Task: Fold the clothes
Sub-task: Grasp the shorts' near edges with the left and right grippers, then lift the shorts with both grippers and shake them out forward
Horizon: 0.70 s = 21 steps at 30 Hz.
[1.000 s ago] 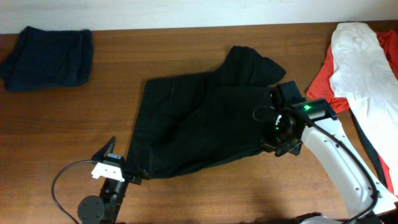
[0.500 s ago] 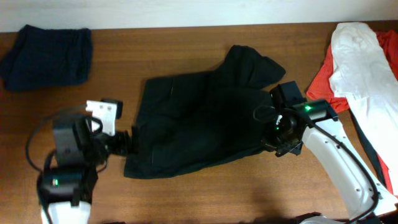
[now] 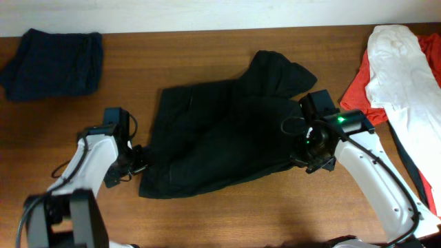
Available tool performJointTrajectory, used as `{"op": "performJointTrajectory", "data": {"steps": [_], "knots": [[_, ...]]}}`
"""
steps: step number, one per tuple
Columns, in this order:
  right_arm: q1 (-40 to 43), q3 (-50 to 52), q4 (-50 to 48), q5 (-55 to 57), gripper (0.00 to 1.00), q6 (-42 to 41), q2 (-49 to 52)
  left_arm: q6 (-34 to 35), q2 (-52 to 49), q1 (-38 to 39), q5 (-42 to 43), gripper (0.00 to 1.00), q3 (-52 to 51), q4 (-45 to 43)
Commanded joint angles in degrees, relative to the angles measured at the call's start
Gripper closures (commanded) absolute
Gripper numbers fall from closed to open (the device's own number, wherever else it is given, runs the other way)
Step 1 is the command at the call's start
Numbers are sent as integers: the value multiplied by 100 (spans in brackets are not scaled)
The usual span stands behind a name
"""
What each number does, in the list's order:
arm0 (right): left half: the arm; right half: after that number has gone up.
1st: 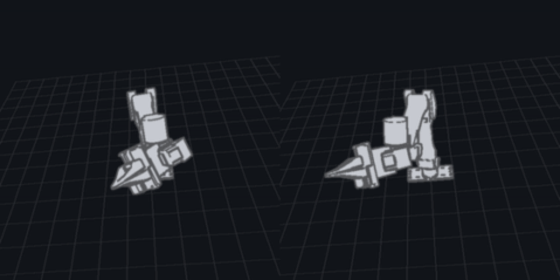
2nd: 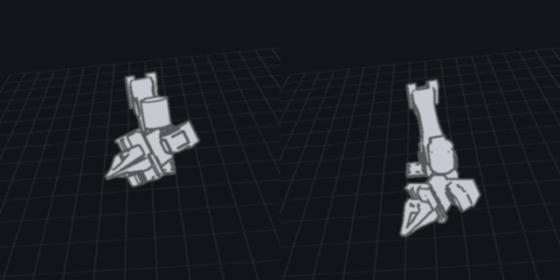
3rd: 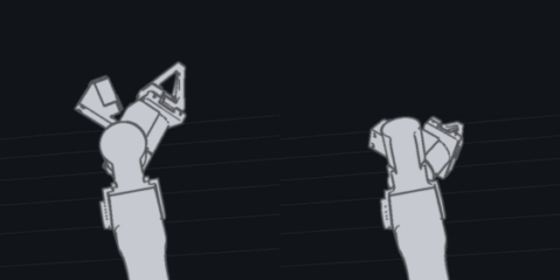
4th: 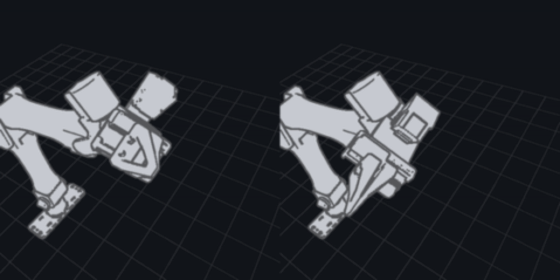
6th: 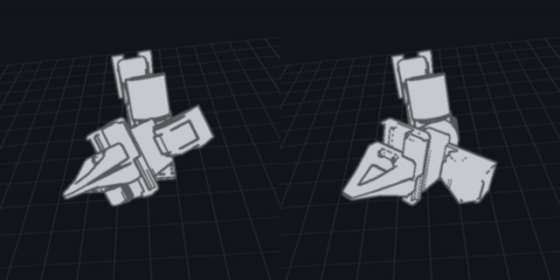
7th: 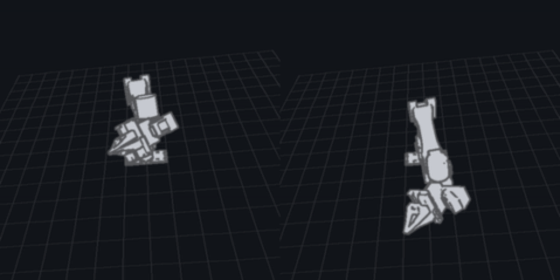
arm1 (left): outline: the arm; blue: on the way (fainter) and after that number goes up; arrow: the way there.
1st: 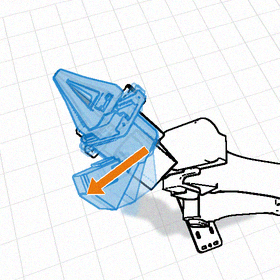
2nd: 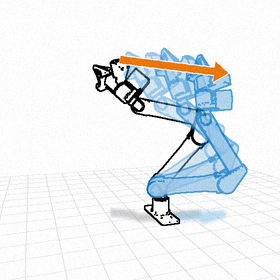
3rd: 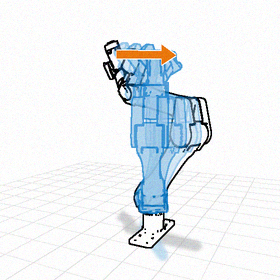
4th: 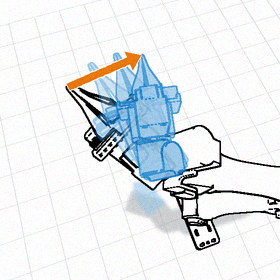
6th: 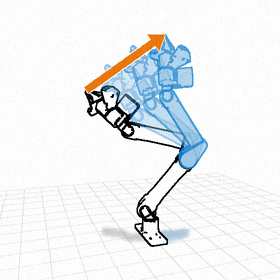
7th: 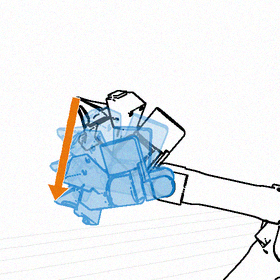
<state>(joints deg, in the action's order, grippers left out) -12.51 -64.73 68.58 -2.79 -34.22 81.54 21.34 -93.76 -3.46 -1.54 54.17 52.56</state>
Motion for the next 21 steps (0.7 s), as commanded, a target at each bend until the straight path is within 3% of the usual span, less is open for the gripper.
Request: {"op": "performJointTrajectory", "data": {"steps": [1, 5, 9, 10, 12, 13, 18, 21], "knots": [[15, -70, -2, 223, 91, -4, -55, 151, -544, -7, -17, 2, 31, -24], [15, -70, -20, 221, 91, -4, -55, -437, -691, -7, 785, 8, 7, -46], [15, -70, -37, 219, 90, -4, -55, -433, -691, -7, 791, 11, -223, -66], [15, -70, -37, 219, 90, -4, -55, -435, -691, -7, 824, 22, -286, -87], [15, -70, -42, 219, 90, -7, -55, -435, -691, -7, 866, 64, -374, -133], [15, -70, -42, 219, 90, -7, -55, -433, -691, -7, 890, 98, -378, -131], [17, -162, -22, 219, 96, -7, -63, -455, -627, -7, 1349, 100, -101, 11], [17, -951, 334, 201, 96, 216, -63, -728, -22, -7, 1425, 100, 789, 612]]}}
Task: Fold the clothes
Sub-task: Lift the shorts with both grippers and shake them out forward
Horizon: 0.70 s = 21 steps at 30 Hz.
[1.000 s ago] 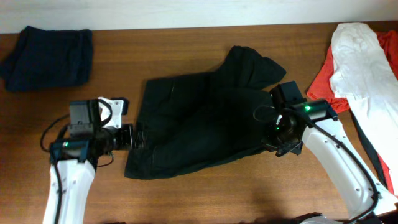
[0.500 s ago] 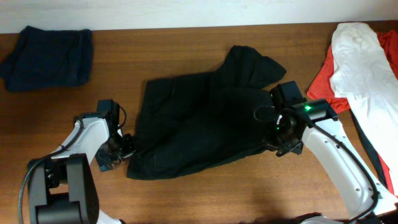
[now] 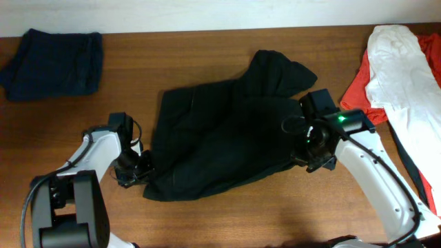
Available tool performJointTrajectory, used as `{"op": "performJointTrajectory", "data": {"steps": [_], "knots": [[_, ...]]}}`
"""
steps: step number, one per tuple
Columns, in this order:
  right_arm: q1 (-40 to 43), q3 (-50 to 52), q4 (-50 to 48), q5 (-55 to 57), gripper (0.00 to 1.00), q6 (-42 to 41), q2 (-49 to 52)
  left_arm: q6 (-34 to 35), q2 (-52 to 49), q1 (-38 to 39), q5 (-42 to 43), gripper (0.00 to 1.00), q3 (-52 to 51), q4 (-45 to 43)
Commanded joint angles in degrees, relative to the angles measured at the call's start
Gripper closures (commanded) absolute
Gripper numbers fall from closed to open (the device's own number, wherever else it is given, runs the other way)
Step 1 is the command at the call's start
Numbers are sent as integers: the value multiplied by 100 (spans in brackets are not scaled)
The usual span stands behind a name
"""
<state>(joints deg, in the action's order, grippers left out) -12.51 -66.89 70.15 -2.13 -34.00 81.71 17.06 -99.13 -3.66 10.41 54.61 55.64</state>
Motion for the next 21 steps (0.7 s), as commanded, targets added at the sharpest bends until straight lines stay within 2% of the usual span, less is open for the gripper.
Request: {"op": "performJointTrajectory", "data": {"steps": [1, 4, 10, 13, 17, 21], "knots": [[17, -1104, 352, 142, 96, 232, -81, -350, 835, 13, 227, 100, 1113, 546], [17, -2549, 1043, 164, 96, 531, -81, -348, 1965, 13, 225, 100, 2341, 1152], [15, -5751, 2680, 413, 96, 660, -81, -345, 3735, 13, 33, 100, 4509, 1502], [17, -6529, 2708, 444, 96, 763, -278, -345, 4103, 13, 28, 100, 4889, 1464], [17, -6651, 2424, 673, 96, 763, -197, -345, 3665, 11, -337, 100, 4889, 1344], [17, -6651, 1897, 728, 96, 763, 643, -348, 2240, 11, -538, 100, 4889, 745]]}}
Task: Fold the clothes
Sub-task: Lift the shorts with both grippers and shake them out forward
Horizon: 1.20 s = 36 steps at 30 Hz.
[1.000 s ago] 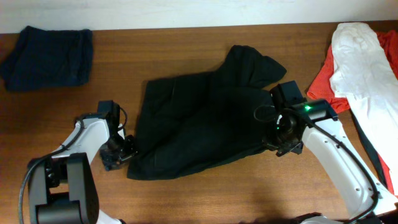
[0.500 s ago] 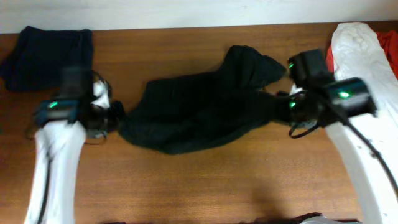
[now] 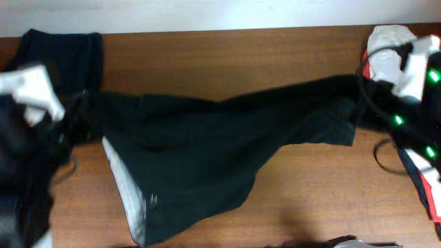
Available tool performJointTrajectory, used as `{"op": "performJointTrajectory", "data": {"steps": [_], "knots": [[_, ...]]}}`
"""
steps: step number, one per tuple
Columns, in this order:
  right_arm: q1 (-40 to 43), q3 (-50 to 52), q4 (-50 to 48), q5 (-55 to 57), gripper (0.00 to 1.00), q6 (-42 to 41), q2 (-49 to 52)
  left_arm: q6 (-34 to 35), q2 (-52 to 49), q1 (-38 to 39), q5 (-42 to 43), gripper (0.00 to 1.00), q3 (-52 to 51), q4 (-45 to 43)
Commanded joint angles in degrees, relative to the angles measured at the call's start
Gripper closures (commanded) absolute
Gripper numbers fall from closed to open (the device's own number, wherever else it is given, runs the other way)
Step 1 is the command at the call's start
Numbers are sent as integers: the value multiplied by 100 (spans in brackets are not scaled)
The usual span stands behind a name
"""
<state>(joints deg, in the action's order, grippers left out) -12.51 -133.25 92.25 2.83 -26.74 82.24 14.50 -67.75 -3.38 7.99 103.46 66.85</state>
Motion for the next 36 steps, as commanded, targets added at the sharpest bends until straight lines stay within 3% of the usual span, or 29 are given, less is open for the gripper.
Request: {"op": "performJointTrajectory", "data": {"steps": [1, 4, 6, 8, 11, 14, 19, 25, 29, 33, 36], "knots": [[17, -15, -570, 210, 96, 37, 848, -92, -1296, -17, -291, 100, 4, -684], [17, -17, -2262, -109, 96, 361, 1958, -96, -2608, -15, -289, 100, 317, -1926], [81, -125, -2804, -109, 96, 533, 2225, -120, -2953, -17, -289, 100, 1001, -2074], [291, -597, -2855, -107, 95, 557, 2214, -372, -3062, -33, -295, 100, 1987, -2076], [1029, -2179, -2343, -568, 94, 669, 2184, -505, -3060, -313, -284, 100, 3552, -1773], [1484, -2634, -2050, -1237, 90, 745, 2186, -520, -3075, -391, -264, 100, 3982, -1338], [984, -1574, -1012, -1296, 96, 850, 2710, -522, -4306, -393, -310, 100, 3974, 15], [92, 1274, -1141, -1283, 96, 673, 3029, -525, -5869, -393, -297, 100, 3974, 2164], [-63, 1449, -684, -1246, 96, 656, 2905, -525, -5624, -393, -356, 100, 3974, 2994], [-61, 1449, -46, -284, 96, 350, 2347, -713, -5106, -387, -284, 100, 3919, 2988], [-61, 1449, 299, -149, 96, 356, 1836, -798, -4321, -201, -2, 100, 3038, 2988]]}}
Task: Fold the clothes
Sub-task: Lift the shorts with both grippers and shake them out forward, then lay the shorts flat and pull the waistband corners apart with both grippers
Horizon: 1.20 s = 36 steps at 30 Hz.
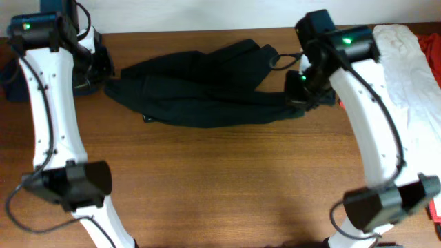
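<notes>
A black garment (207, 86) lies bunched in a long band across the far half of the table, stretched from left to right. My left gripper (103, 77) is at its left end, shut on the cloth there. At the garment's right end my right gripper (298, 93) is shut on the cloth. Both arms reach far toward the back of the table. The fingers themselves are mostly hidden by the wrists and dark cloth.
A folded dark blue garment (12, 76) lies at the far left, partly behind my left arm. A white garment (406, 65) over a red one (428, 52) lies at the right edge. The wooden table (220, 186) stretches toward the front.
The garment was held up high, spread wide toward the camera. Now it lies lowered on the far part of the table as a narrow bunched band, both grippers still at its ends.
The black garment lay crumpled mid-table with my grippers at its lower left and right edges. The left gripper then sat closer in on the left hem. Then both held it lifted and stretched wide. Now it rests farther back, drawn out lengthwise.
</notes>
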Available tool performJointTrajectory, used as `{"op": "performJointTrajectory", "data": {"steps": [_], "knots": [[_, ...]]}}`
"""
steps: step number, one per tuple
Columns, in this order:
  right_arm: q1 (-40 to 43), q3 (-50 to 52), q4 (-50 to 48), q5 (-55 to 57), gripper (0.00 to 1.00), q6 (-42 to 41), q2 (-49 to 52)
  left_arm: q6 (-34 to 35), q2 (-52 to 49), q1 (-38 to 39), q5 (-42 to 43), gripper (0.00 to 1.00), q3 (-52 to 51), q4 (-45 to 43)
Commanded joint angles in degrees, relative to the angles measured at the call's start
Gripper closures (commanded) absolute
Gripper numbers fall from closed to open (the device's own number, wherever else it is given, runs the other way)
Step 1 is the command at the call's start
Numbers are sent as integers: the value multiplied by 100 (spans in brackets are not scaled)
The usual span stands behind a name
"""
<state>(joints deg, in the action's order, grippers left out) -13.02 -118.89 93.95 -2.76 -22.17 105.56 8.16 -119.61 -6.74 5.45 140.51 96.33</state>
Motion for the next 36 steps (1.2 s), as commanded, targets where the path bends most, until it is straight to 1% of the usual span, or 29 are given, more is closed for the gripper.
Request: {"op": "performJointTrajectory", "data": {"steps": [1, 4, 6, 8, 9, 11, 12, 13, 14, 15, 16, 17, 18, 20, 21, 24, 25, 26, 27, 28, 29, 30, 32, 33, 35, 36], "knots": [[-9, 13, 208, 490, 96, -107, -610, -162, 1178, 236, 330, 100, -1172, 39], [-11, 247, 337, 673, 96, -210, -1005, -162, 1902, 501, 330, 100, -2562, 39], [-9, 846, 317, 1049, 96, -595, -1443, -160, 2201, 603, 330, 100, -3150, 33], [-9, 1469, 151, 1056, 95, -649, -1904, -160, 2382, 691, 330, 100, -3493, 15], [-9, 1886, 52, 1060, 91, -673, -2173, -160, 2437, 730, 328, 100, -3650, 39], [-9, 2367, -24, 1058, 86, -686, -2420, -162, 2483, 750, 310, 100, -3880, 39], [-9, 2717, -48, 1060, 80, -713, -2546, -162, 2483, 750, 313, 100, -4037, 39], [2, 2955, -83, 1062, 77, -734, -2612, -160, 2483, 750, 313, 99, -4159, 39], [2, 3158, -146, 1097, 69, -807, -2640, -160, 2483, 750, 315, 85, -4312, 39], [2, 3257, -245, 1123, 39, -857, -2640, -162, 2483, 750, 313, 64, -4468, 37], [2, 3263, -310, 1123, 25, -857, -2638, -162, 2483, 750, 310, 52, -4540, 37], [2, 3254, -404, 1121, 11, -855, -2643, -162, 2483, 750, 310, 21, -4586, 39], [2, 3241, -466, 1121, 1, -855, -2643, -162, 2483, 750, 310, 1, -4610, 39], [2, 3241, -599, 1119, 1, -852, -2640, -162, 2483, 750, 310, 1, -4612, -15], [2, 3244, -684, 1119, 1, -837, -2638, -162, 2483, 750, 310, 1, -4623, -188], [0, 3248, -852, 1128, 1, -811, -2608, -162, 2481, 750, 313, 1, -4896, -953], [0, 3248, -1045, 1123, 1, -811, -2555, -162, 2481, 750, 317, 4, -5115, -1423], [0, 3248, -1161, 1123, 1, -791, -2507, -160, 2481, 750, 343, 10, -5228, -1657], [0, 3248, -1300, 1110, 1, -678, -2450, -160, 2481, 750, 404, 21, -5403, -1982], [0, 3248, -1530, 1102, 1, -573, -2317, -157, 2476, 750, 494, 38, -5587, -2339], [0, 3248, -1871, 1102, 1, -573, -2068, -138, 2470, 750, 599, 55, -5934, -3119], [0, 3248, -1980, 1097, 1, -575, -1978, -138, 2470, 750, 595, 65, -6030, -3373], [0, 3248, -2218, 1110, 1, -573, -1569, -136, 2459, 750, 597, 68, -6306, -3901], [0, 3248, -2218, 1150, 1, -573, -1388, -133, 2459, 750, 595, 68, -6430, -4019], [15, 3252, -2208, 1248, 1, -575, -704, 81, 2420, 750, 590, 69, -6732, -4081], [81, 3252, -2234, 1246, 5, -579, -376, 122, 2367, 748, 592, 72, -6872, -4159]]}}
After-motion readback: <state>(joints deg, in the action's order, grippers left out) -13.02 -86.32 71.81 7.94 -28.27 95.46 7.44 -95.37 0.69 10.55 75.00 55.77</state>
